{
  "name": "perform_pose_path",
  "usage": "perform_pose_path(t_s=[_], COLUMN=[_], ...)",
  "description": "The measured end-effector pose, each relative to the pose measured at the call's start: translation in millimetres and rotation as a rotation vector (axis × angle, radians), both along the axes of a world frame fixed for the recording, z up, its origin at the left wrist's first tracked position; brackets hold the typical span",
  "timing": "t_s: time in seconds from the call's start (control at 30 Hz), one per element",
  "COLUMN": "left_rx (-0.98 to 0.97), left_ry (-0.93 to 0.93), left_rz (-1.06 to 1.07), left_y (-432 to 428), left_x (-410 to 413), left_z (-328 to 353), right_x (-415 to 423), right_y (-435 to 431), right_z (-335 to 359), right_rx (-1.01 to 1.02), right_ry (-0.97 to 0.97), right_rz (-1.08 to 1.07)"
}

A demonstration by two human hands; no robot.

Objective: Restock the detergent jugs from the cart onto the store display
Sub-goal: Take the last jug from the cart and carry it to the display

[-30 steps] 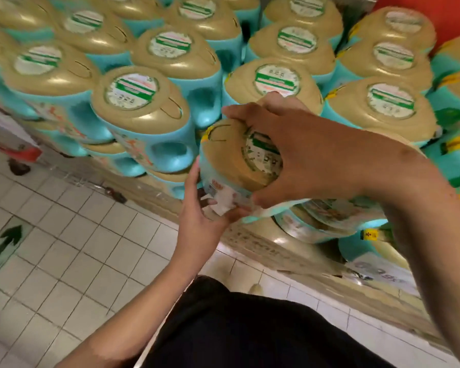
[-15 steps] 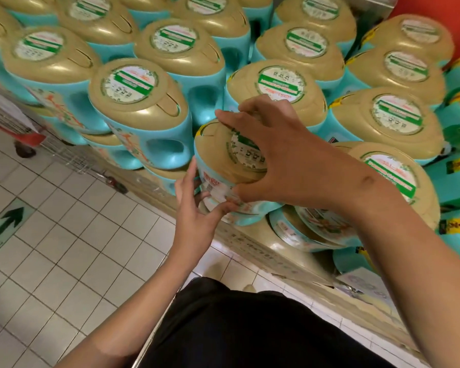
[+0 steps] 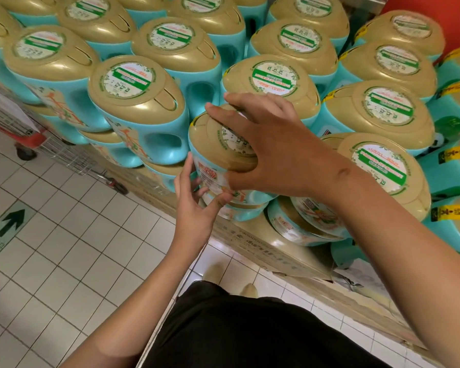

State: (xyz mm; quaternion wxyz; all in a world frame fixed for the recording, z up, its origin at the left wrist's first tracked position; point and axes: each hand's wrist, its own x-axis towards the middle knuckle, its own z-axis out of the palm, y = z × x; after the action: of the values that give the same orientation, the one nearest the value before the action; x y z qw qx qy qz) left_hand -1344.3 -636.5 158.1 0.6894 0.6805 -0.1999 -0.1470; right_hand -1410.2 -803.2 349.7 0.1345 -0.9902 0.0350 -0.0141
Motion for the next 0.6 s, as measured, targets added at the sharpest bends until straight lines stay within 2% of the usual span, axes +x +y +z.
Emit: perform_pose_path(t_s=[0.23,0.43,0.6], left_rx=[-0.030,0.053,0.158], left_ry=[0.068,0.051,-0.264], left_rz=[-0.048,-0.162,-0.212], left_y=[3,25,47], left_x=[1,14,42], left_z=[3,18,51], right_x=[-6,-35,-46], right_y=[-1,2,10], right_z=[-4,-12,-13], right_rx=[0.035,0.068,0.183], right_ry=[-0.042,-0.147,-0.309], right_rz=[0.003,-0.044,-0.173])
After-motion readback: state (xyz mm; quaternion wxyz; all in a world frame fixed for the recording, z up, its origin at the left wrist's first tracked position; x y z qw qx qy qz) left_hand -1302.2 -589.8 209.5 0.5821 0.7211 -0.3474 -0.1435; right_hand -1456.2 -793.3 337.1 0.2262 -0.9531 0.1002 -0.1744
